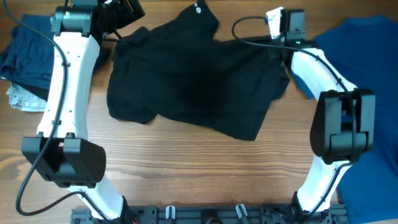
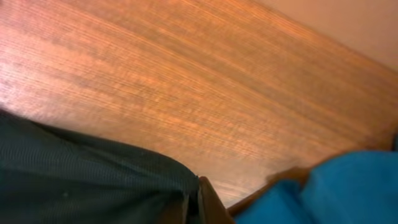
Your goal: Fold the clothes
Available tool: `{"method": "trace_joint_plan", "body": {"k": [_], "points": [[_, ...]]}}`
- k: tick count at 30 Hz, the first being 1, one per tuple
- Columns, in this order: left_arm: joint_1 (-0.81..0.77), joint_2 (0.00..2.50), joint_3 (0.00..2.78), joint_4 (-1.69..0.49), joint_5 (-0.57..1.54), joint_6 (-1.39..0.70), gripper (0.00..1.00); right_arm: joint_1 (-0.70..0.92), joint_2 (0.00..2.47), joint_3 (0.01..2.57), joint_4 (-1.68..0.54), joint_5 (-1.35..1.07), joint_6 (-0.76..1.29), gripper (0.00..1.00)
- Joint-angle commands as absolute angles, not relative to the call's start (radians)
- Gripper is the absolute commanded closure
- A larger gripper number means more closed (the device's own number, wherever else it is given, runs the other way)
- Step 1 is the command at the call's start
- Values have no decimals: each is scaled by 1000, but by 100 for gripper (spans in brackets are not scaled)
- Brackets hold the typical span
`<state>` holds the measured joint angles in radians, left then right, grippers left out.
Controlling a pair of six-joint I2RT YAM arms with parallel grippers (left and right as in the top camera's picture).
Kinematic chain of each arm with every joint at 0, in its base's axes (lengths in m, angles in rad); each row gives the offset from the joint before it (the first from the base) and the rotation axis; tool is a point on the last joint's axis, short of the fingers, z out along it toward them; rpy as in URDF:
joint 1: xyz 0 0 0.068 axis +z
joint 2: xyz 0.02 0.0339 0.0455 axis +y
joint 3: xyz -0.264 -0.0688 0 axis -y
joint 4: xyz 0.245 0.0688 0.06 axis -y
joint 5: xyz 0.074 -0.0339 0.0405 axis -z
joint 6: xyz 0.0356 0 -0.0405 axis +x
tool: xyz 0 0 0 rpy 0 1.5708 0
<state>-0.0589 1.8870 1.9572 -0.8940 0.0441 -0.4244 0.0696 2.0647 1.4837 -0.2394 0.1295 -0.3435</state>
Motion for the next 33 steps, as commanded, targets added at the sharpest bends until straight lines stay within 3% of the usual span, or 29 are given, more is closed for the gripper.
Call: {"method": "trace_joint_plan", "body": {"k": [1,3,5,7,9,10,11,14,15,21,24,33], "points": [[-55,1888,1964,-892,56,-427,0,39,2126,1481,-197,63,-366,90],[-55,1888,1964,-893,56,-427,0,37,2167,1481,-180,39,-383,86],[-55,1888,1964,-892,56,-427,0,38,2216,1481,-145,21,-428,62],[-55,1888,1964,-893,56,-427,0,37,2255,1481,-72,45,-442,49],[-55,1888,1964,-892,56,-427,0,37,2260,1482,-15,102,-422,43],[-55,1888,1964,-892,56,-427,0,37,2254,1491,18,171,-385,34],[-55,1888,1964,-892,56,-427,0,38,2243,1505,25,232,-381,32],[-55,1888,1964,-893,56,-427,0,42,2165,1522,-21,317,-346,29],[-55,1888,1964,-893,56,-427,0,42,2112,1522,-132,296,-299,28],[-55,1888,1964,-893,56,-427,0,42,2022,1517,-544,-84,-14,29],[-55,1888,1964,-893,56,-427,0,42,2022,1483,-539,-169,8,38],[-55,1888,1964,-892,56,-427,0,42,2133,1463,-455,-80,3,43]]}}
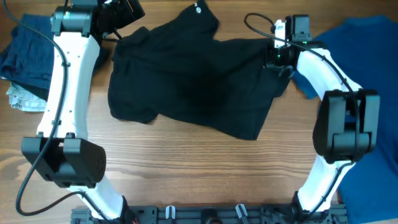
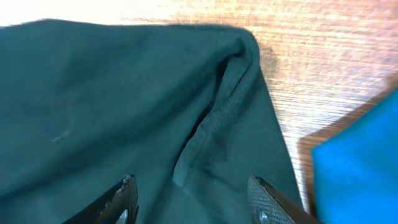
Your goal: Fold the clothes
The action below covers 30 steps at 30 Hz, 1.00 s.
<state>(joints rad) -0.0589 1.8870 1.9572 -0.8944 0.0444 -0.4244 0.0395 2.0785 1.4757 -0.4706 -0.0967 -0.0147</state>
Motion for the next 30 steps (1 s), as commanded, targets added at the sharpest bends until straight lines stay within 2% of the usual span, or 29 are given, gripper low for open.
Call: {"method": "trace_joint_plan", "body": {"k": [1,4,10,15,20,24,30], "points": [[-55,1888,1964,-893,56,-427,0,42,2141,1463,-451,-78,2,43],[-55,1888,1964,-893,56,-427,0,42,2162,1463,-440,-62,0,43],[-55,1888,1964,-893,56,-427,0,41,2162,1481,-389,170,-53,42],[-55,1888,1964,-893,56,-427,0,29,2162,1501,-337,236,-53,41],[-55,1888,1964,-892,56,-427,0,27,2133,1509,-389,89,-70,41],[-54,1888,1964,-892,56,-427,0,27,2119,1503,-466,-48,8,43],[-54,1888,1964,-892,56,-427,0,27,2120,1497,-472,-58,30,43]]}}
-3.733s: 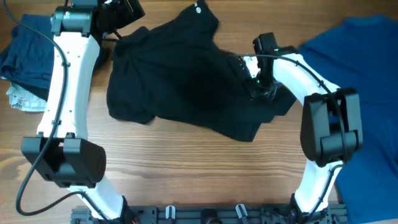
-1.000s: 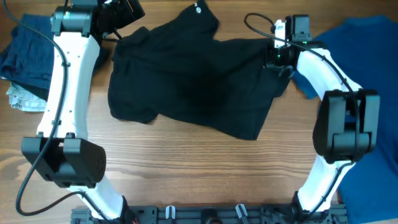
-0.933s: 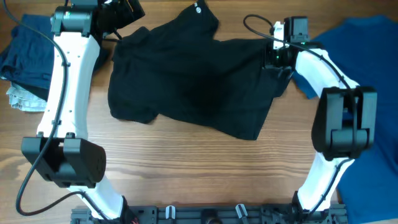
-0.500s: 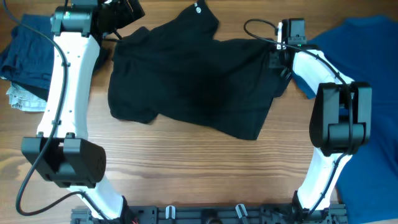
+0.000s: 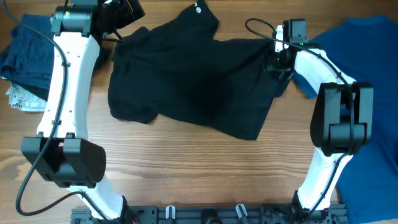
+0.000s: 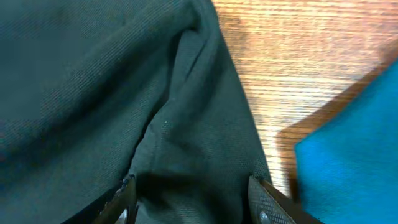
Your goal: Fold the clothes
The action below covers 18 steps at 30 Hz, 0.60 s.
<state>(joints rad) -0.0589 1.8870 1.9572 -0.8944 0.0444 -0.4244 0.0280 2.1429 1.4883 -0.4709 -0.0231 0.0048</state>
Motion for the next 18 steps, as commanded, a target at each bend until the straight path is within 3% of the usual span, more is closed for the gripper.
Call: {"method": "trace_joint_plan", "body": {"k": [1,14,18], "points": [[-54,1888,1964,-893,56,-427,0,27,2121,1497,-472,-58,30,43],[-54,1888,1964,-892,56,-427,0,27,2187,1496,-453,-41,26,43],[-54,1888,1964,-892,56,-427,0,27,2187,1496,-446,121,-44,43]]}}
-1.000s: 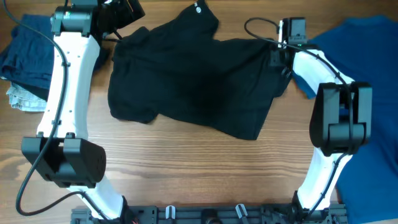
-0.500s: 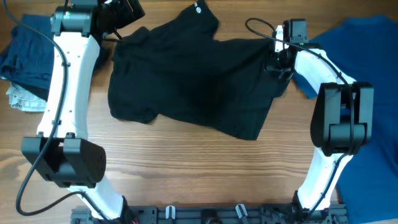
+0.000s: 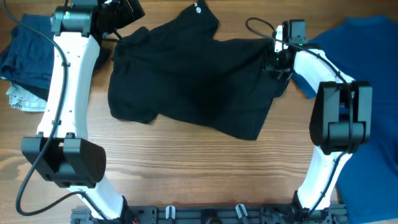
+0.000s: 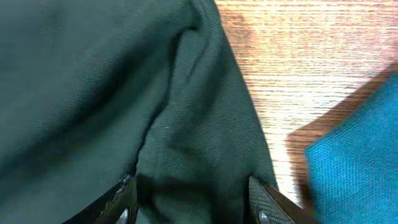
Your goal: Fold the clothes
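A black garment (image 3: 193, 81) lies crumpled and spread across the middle of the table. My right gripper (image 3: 274, 62) is down at the garment's right edge. In the right wrist view the right gripper (image 4: 190, 182) is open, its fingers (image 4: 261, 198) set wide apart with a ridge of the dark cloth (image 4: 186, 124) lying between them. My left gripper (image 3: 130, 11) is at the garment's far left corner by the top edge of the overhead view. Its jaws cannot be made out there.
A blue garment (image 3: 367, 74) covers the table's right side, close beside the right gripper, and shows as the blue cloth (image 4: 354, 174) in the wrist view. A pile of navy clothes (image 3: 25, 46) sits over a pale piece (image 3: 22, 99) at the left. Bare wood (image 3: 199, 168) runs along the front.
Hardly anything has changed. My right gripper is still open over the garment's right edge, sitting very slightly closer to the cloth. The left arm and the garment have not moved.
At first my right gripper was near the table's far edge, low beside the black cloth's edge. Then it stood open above the garment's right corner. After that it was lower over the fold at the right edge, where it remains. The left arm stayed put.
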Available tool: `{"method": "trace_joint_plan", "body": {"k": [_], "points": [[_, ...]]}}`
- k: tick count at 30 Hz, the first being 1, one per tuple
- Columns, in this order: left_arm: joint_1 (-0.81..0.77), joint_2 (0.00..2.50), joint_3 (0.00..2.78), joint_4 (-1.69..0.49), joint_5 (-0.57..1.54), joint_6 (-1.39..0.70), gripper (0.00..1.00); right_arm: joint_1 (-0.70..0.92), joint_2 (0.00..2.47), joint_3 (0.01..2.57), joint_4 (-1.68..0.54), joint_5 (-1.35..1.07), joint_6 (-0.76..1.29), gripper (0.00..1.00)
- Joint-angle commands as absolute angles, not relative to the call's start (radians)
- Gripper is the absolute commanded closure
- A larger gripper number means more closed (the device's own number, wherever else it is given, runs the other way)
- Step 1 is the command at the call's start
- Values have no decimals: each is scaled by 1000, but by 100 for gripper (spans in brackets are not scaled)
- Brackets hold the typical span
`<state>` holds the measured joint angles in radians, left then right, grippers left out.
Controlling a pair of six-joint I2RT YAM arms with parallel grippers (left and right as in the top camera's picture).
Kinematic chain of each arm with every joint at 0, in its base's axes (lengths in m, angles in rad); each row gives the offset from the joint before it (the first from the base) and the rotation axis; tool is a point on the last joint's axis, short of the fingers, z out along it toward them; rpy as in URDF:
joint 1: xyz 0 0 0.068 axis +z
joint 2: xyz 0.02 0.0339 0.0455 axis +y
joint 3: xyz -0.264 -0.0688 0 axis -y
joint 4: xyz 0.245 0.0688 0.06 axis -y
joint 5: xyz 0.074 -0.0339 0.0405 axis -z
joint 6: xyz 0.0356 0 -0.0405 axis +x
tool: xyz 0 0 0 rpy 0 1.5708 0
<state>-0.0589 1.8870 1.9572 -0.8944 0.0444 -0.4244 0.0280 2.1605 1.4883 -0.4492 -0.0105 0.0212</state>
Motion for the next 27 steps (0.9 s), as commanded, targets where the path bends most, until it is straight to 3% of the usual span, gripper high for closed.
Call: {"method": "trace_joint_plan", "body": {"k": [1,10,12,16,18,21,27], "points": [[-54,1888,1964,-893,56,-427,0,27,2187,1496,-446,164,-82,43],[-54,1888,1964,-893,56,-427,0,23,2179,1579,-392,441,-132,38],[-54,1888,1964,-893,56,-427,0,18,2179,1607,-378,496,-132,32],[-54,1888,1964,-892,56,-427,0,19,2135,1758,-620,538,-40,25],[-54,1888,1964,-893,56,-427,0,15,2073,1809,-842,354,138,24],[-54,1888,1964,-893,56,-427,0,13,1987,1809,-1065,-47,170,27],[-54,1888,1964,-893,56,-427,0,15,1939,1801,-1372,-126,272,35]]}}
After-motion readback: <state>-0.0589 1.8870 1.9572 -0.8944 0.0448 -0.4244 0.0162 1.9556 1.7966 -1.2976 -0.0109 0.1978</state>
